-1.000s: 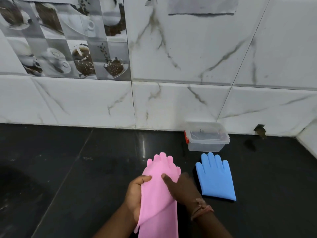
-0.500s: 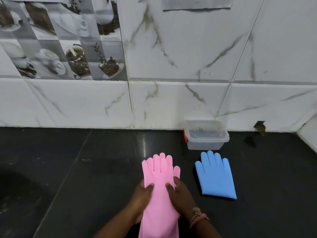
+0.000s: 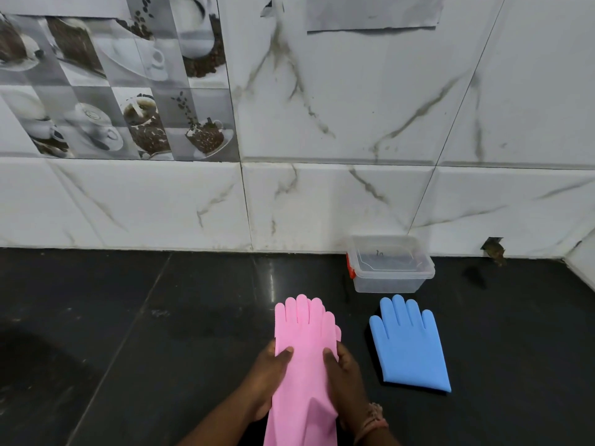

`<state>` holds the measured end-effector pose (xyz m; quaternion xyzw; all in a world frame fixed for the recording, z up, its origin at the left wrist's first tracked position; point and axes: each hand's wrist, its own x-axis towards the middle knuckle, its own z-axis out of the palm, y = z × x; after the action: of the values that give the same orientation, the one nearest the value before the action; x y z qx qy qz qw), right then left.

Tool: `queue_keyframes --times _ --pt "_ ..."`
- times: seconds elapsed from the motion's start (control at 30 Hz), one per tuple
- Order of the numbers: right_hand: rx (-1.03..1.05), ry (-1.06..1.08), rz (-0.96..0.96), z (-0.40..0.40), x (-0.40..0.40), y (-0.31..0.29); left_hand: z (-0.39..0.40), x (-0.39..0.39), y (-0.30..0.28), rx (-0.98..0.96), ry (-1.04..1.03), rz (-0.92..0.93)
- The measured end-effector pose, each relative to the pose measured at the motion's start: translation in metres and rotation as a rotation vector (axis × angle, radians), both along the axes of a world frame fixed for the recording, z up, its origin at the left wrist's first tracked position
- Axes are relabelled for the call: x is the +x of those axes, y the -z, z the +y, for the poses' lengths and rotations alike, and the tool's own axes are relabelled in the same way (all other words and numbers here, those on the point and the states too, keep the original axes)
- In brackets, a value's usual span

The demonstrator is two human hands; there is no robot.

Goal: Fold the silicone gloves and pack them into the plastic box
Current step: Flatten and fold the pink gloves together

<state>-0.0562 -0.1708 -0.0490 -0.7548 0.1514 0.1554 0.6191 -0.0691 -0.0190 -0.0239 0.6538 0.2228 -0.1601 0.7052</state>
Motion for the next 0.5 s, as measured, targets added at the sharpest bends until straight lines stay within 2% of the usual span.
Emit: queue_keyframes --times 0.27,0.5 --pt "-0.029 0.028 0.007 0.0035 -0.0031 0.0054 0.0007 0.0084 0.0041 0.112 0.061 0.040" --pt "-0.075 0.029 0.045 0.0042 -0.0048 0.0060 0.0055 0.0080 0.0076 0.114 0.073 0.077"
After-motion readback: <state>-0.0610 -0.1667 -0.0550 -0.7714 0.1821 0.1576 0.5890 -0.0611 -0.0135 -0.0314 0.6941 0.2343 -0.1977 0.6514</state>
